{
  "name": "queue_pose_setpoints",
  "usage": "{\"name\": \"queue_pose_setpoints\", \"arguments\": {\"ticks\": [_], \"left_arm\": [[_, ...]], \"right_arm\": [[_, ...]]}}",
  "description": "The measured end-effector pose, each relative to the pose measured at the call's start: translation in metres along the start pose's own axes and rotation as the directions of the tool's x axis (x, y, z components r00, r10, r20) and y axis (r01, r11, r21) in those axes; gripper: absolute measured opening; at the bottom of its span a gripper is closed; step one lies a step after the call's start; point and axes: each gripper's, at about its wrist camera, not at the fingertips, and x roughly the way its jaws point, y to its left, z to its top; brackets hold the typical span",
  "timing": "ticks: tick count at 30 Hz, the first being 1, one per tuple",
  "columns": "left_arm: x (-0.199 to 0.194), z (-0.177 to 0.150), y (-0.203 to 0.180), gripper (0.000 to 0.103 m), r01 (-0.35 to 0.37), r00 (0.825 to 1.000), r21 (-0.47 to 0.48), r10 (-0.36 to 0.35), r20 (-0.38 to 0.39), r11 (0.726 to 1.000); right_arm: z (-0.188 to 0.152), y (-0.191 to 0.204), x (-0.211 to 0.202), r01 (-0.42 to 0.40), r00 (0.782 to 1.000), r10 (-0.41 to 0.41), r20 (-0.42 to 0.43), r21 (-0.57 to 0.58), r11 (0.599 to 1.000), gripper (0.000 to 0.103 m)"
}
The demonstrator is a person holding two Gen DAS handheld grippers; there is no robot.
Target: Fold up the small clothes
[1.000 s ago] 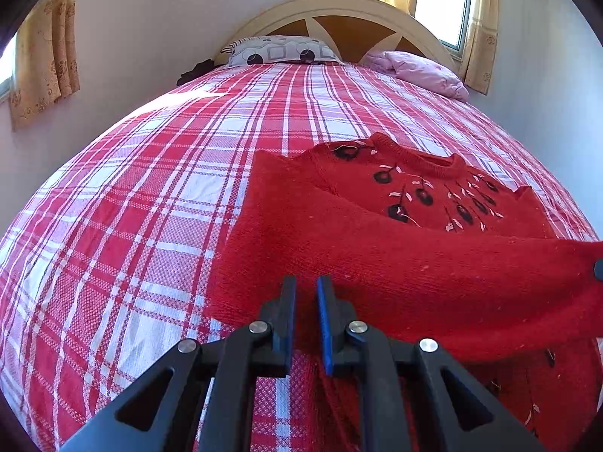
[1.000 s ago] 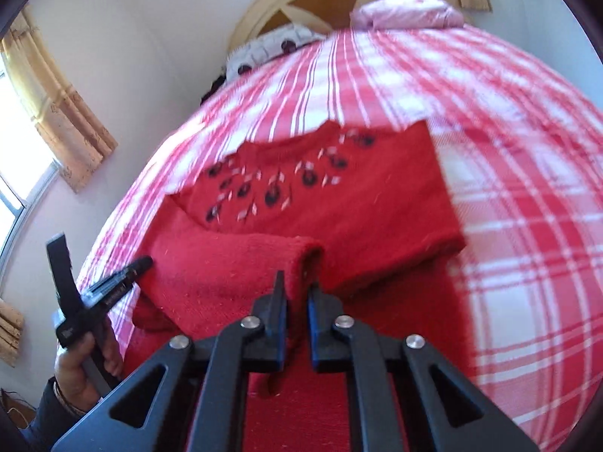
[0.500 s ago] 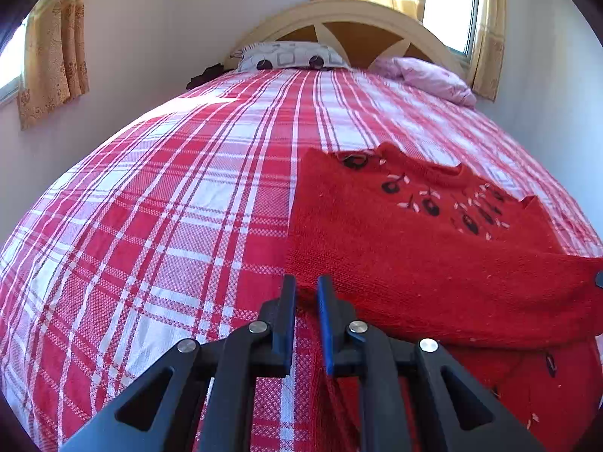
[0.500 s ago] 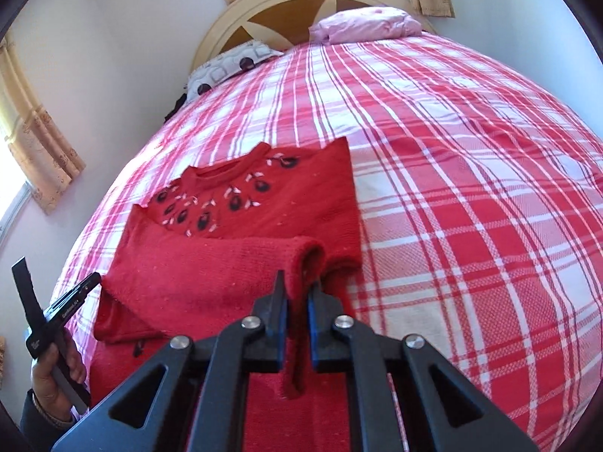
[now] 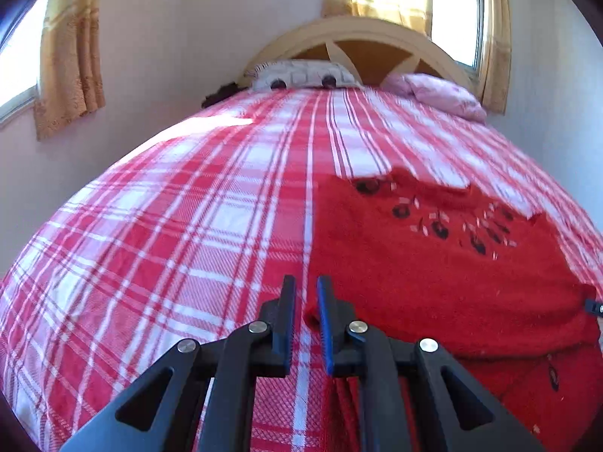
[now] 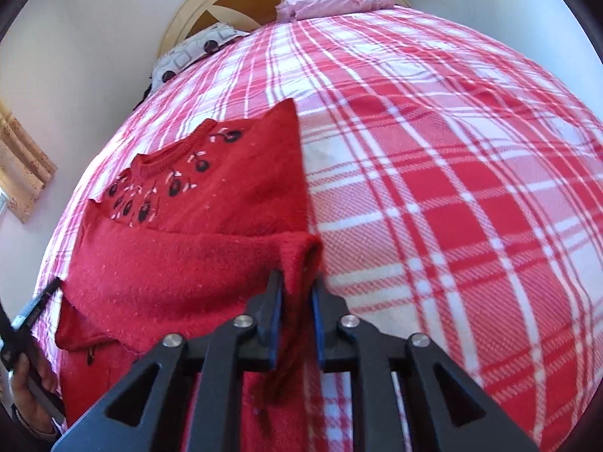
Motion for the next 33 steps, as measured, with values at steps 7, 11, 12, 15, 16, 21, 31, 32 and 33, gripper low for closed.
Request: {"name": "queue_pose_setpoints", "arguments": {"ticks": [7,11,12,15,16,21,31,32,33], "left_arm": [[0.013,0.004,-0.014,0.012,0.007,0.999,0.037,-0.005,-0.048,0.999],[0.025,-0.006,-0.029,0.012,-0.012,0.994,0.102,0.023,-0.11,0.995],[0.027,-0.007,-0.031,0.012,-0.02,0.992,0.112,0.034,-0.118,0.993],[0.03,-0.007,-0.033,0.012,-0.028,0.991,0.12,0.044,-0.128,0.992],[0.03,-0.008,-0.033,0.012,-0.028,0.991,0.12,0.044,-0.129,0.992],[0.034,-0.009,-0.034,0.012,-0.03,0.989,0.127,0.048,-0.139,0.991],[0.032,-0.012,-0.029,0.02,-0.028,0.99,0.115,0.044,-0.137,0.993],[0.032,-0.013,-0.029,0.026,-0.036,0.989,0.117,0.052,-0.137,0.993],[0.032,-0.013,-0.029,0.034,-0.046,0.988,0.117,0.062,-0.139,0.992]], "right_arm": [[0.001,0.021,-0.037,0.103,0.987,-0.092,0.133,-0.075,0.992,0.042],[-0.008,0.055,-0.032,-0.014,0.996,0.031,0.079,-0.204,0.979,0.042],[-0.011,0.059,-0.025,-0.039,0.998,0.049,0.044,-0.221,0.975,0.04],[-0.02,0.056,-0.003,-0.016,1.0,0.012,-0.018,-0.227,0.974,0.037],[-0.023,0.052,0.001,-0.003,1.0,-0.003,-0.026,-0.223,0.975,0.037],[-0.028,0.042,0.001,-0.001,1.0,-0.002,-0.013,-0.235,0.972,0.026],[-0.038,0.048,-0.014,0.029,1.0,-0.025,0.016,-0.253,0.967,0.029],[-0.039,0.047,-0.014,0.027,1.0,-0.024,0.016,-0.253,0.967,0.029],[-0.039,0.046,-0.013,0.023,1.0,-0.02,0.015,-0.251,0.968,0.029]]}}
